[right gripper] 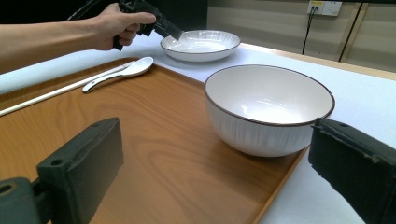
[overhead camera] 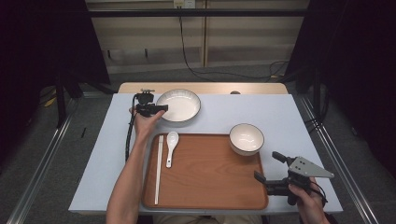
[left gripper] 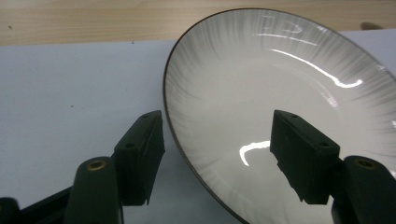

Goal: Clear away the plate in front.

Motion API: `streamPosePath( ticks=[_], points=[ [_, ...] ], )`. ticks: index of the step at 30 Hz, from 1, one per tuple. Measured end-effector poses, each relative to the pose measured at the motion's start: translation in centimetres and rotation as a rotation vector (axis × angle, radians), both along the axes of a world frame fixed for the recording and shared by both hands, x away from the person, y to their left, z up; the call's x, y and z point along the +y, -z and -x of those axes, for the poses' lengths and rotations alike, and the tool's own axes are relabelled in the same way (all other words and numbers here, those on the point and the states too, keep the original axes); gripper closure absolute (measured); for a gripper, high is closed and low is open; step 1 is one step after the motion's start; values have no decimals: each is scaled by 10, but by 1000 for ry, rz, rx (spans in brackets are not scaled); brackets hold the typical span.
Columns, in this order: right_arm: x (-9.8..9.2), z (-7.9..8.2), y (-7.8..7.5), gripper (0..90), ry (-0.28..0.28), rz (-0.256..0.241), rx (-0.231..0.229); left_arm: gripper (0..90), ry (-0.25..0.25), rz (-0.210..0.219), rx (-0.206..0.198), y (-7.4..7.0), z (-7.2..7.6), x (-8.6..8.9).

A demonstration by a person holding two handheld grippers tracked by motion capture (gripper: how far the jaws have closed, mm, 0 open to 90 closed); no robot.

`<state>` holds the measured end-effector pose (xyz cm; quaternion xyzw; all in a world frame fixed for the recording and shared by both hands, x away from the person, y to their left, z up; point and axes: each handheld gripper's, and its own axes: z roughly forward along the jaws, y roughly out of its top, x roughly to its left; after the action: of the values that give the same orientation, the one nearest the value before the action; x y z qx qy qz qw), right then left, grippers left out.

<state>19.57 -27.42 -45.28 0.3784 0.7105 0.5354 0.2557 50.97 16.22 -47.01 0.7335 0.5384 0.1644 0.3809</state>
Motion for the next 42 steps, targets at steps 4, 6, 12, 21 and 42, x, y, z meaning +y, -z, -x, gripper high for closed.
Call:
streamPosePath(
  ticks=[4,6,12,21,42],
  points=[
    [0,-1,1,29,0,-1,3,392,-13,18,15,1,-3,-1],
    [0,-1,1,28,0,-2,6,422,-12,27,30,4,-5,1],
    [-1,0,1,28,0,-3,9,528,-26,98,70,16,-6,4],
    [-1,0,0,28,5,13,-4,636,-59,154,100,19,-9,10],
    [-3,-1,1,29,16,17,-3,730,-140,366,183,26,-22,22]
  ],
)
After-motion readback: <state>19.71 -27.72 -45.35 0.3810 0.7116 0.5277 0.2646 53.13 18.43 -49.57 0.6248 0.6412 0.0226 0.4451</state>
